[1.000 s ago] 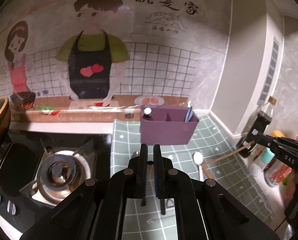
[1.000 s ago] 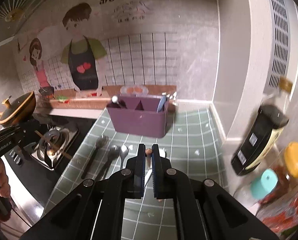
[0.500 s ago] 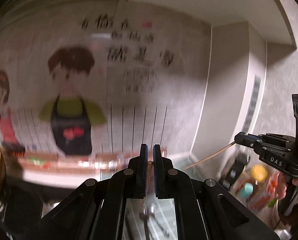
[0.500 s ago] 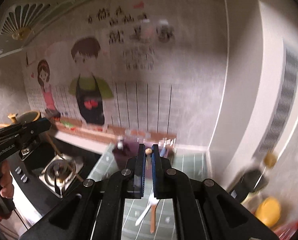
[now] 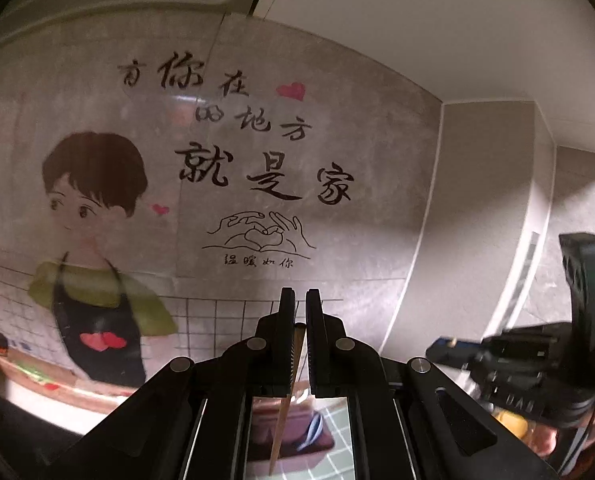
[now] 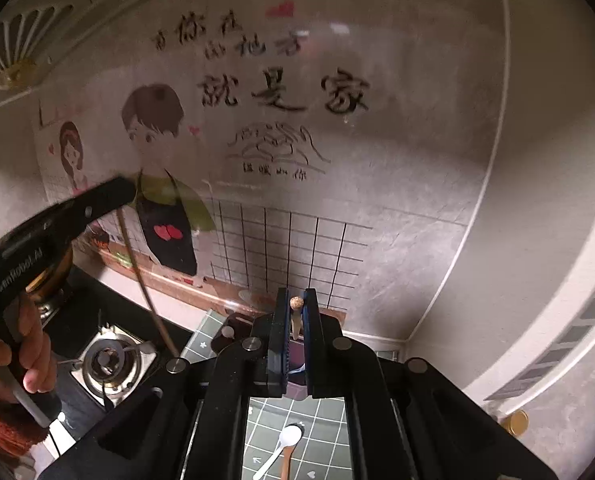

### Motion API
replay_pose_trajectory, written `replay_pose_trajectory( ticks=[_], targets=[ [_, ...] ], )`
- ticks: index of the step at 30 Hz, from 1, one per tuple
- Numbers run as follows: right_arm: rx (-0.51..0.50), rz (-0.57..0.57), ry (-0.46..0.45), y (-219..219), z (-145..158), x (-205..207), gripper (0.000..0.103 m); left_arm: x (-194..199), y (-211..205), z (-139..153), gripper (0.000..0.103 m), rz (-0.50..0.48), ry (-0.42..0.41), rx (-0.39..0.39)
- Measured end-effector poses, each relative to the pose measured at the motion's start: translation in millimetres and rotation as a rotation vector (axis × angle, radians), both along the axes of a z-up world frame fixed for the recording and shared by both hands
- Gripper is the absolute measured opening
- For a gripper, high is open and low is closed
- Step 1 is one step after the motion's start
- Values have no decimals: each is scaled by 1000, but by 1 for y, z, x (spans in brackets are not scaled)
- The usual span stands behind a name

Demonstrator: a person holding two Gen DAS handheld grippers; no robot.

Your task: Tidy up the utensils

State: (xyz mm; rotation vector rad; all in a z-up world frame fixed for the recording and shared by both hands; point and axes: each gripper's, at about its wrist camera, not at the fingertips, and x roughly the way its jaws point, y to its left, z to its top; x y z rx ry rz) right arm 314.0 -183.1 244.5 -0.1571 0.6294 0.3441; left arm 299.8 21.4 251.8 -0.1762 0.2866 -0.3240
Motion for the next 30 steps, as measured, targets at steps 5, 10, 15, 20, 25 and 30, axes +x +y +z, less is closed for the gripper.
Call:
replay_pose_trajectory(
  ticks=[5, 10, 15, 20, 25, 30],
  targets=[
    [17, 5, 96, 2, -38, 36, 6, 42, -1, -43, 5, 14, 49, -23],
    [12, 8, 198, 3, -80, 71, 6, 79, 5, -87, 5, 32, 132, -39],
    [15, 10, 284, 2, -118, 97, 6, 100, 8, -126, 5, 41, 212, -37],
    [6, 20, 358, 8, -152, 111, 6, 118, 2, -158, 5, 25, 308, -33],
    [-6, 24, 387, 12, -169, 118, 6, 126, -5, -179, 5, 5, 366, -17],
    [-17, 31, 391, 15, -176, 119, 6, 128, -7, -193, 8, 5, 401, -20]
  ],
)
